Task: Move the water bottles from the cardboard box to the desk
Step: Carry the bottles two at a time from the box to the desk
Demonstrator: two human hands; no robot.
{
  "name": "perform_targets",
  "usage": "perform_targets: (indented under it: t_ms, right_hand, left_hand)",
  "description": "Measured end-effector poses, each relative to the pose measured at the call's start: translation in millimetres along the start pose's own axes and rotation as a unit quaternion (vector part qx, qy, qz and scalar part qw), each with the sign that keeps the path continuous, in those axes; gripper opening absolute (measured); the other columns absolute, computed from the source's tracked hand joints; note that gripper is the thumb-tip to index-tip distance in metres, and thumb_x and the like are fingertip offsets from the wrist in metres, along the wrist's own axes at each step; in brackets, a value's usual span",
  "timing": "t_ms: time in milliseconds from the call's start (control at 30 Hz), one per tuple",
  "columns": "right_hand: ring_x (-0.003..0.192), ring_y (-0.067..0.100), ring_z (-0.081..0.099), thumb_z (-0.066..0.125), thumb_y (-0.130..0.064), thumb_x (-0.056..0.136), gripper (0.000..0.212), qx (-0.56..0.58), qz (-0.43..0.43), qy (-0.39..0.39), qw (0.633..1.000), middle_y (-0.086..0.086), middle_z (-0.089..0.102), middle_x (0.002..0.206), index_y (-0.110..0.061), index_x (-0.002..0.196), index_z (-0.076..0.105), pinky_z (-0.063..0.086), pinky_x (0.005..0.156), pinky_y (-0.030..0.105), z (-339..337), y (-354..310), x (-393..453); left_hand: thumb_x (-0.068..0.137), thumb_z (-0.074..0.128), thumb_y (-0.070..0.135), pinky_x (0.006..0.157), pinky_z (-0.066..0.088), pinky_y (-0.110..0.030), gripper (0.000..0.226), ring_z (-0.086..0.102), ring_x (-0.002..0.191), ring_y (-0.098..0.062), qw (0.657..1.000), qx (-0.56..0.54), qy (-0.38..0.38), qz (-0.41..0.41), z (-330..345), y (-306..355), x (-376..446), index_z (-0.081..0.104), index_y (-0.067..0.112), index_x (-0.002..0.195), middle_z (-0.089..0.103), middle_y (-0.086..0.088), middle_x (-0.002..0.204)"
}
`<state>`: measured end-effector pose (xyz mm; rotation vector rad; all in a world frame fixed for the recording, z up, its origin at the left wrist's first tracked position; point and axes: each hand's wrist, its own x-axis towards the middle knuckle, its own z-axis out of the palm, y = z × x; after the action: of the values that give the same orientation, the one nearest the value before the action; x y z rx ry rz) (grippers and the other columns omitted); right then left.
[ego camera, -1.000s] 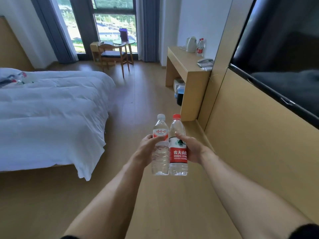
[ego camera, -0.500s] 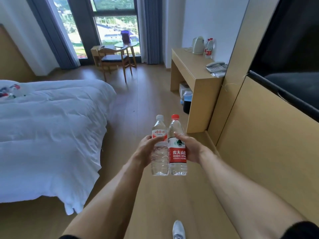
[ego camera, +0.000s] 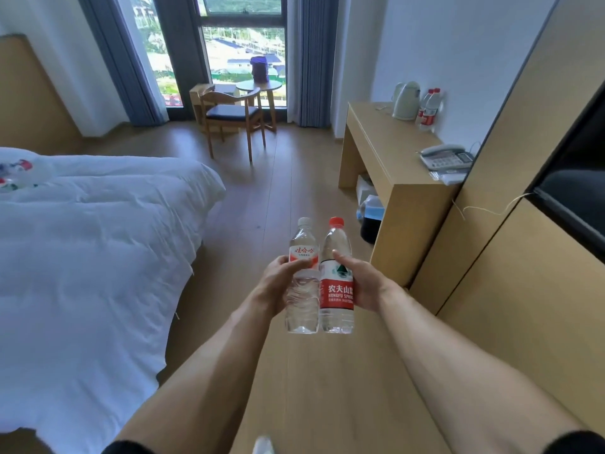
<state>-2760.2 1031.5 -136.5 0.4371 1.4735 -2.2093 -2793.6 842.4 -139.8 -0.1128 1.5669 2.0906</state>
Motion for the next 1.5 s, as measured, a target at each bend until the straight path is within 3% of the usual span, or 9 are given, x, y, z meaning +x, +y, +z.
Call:
perform_targets:
  t_ms: [200, 567, 667, 767, 1200, 1333, 1500]
  right_hand:
    - [0.085, 0.030, 0.072, 0.064, -0.042, 0.094, 0.057, 0.012, -0.009, 0.026, 1.000, 0.018, 0.074, 0.104, -0.005, 0.135, 0.052, 0.061, 0.078, 0.043, -35.7, -49.2, 75.7]
    - [0.092, 0.034, 0.068, 0.059, -0.039, 0.098, 0.051, 0.031, -0.060, 0.085, 0.994, 0.023, 0.067, 0.118, -0.004, 0.134, 0.054, 0.054, 0.093, 0.049, -61.9, -186.3, 239.6]
    - [0.103, 0.038, 0.064, 0.058, -0.040, 0.099, 0.054, 0.036, -0.064, 0.096, 0.993, 0.027, 0.062, 0.130, -0.003, 0.137, 0.052, 0.048, 0.104, 0.055, -66.1, -214.3, 277.5]
    - [0.113, 0.042, 0.058, 0.059, -0.039, 0.097, 0.056, 0.043, -0.062, 0.107, 0.991, 0.029, 0.057, 0.137, -0.002, 0.138, 0.050, 0.040, 0.112, 0.060, -73.6, -236.7, 313.3]
    - [0.102, 0.034, 0.066, 0.057, -0.044, 0.098, 0.055, 0.036, -0.021, 0.039, 0.998, 0.024, 0.064, 0.130, -0.007, 0.138, 0.054, 0.046, 0.108, 0.053, -124.2, -351.3, 508.8]
    - [0.108, 0.036, 0.064, 0.055, -0.044, 0.100, 0.053, 0.036, -0.006, 0.021, 0.999, 0.025, 0.062, 0.133, -0.007, 0.137, 0.054, 0.047, 0.107, 0.053, -141.5, -401.8, 567.3]
    - [0.100, 0.034, 0.068, 0.055, -0.042, 0.100, 0.048, 0.027, -0.009, -0.007, 1.000, 0.022, 0.068, 0.123, -0.007, 0.133, 0.055, 0.054, 0.094, 0.048, -162.3, -464.8, 623.6]
  left_hand:
    - [0.077, 0.084, 0.019, 0.099, 0.051, -0.063, 0.065, 0.067, 0.110, -0.045, 1.000, 0.001, -0.025, -0.012, 4.8, 28.5, 104.1, 0.054, -0.001, 0.131, 0.068, -0.026, 0.122]
    - [0.066, 0.092, 0.023, 0.093, 0.056, -0.059, 0.080, 0.071, 0.103, -0.042, 0.996, 0.015, -0.089, -0.023, -0.8, 131.9, 324.3, 0.051, -0.001, 0.130, 0.069, -0.025, 0.119]
    - [0.065, 0.091, 0.023, 0.095, 0.054, -0.061, 0.083, 0.069, 0.108, -0.045, 0.994, 0.023, -0.106, -0.029, -3.8, 157.1, 369.5, 0.048, -0.001, 0.133, 0.066, -0.027, 0.124]
    - [0.068, 0.090, 0.021, 0.095, 0.054, -0.062, 0.080, 0.069, 0.107, -0.043, 0.994, 0.021, -0.101, -0.039, -8.5, 174.3, 412.1, 0.048, 0.001, 0.133, 0.065, -0.027, 0.124]
    - [0.078, 0.086, 0.016, 0.091, 0.057, -0.059, 0.063, 0.071, 0.103, -0.040, 0.998, 0.034, -0.032, -0.035, -27.1, 244.4, 610.8, 0.052, 0.001, 0.129, 0.068, -0.023, 0.119]
    - [0.077, 0.085, 0.012, 0.088, 0.058, -0.057, 0.061, 0.072, 0.100, -0.040, 0.999, 0.018, 0.000, -0.039, -24.1, 277.2, 676.0, 0.052, 0.001, 0.127, 0.069, -0.024, 0.117]
    - [0.076, 0.087, 0.013, 0.093, 0.055, -0.062, 0.067, 0.070, 0.105, -0.043, 1.000, 0.002, 0.009, -0.022, -13.2, 313.7, 745.9, 0.051, 0.000, 0.131, 0.068, -0.026, 0.121]
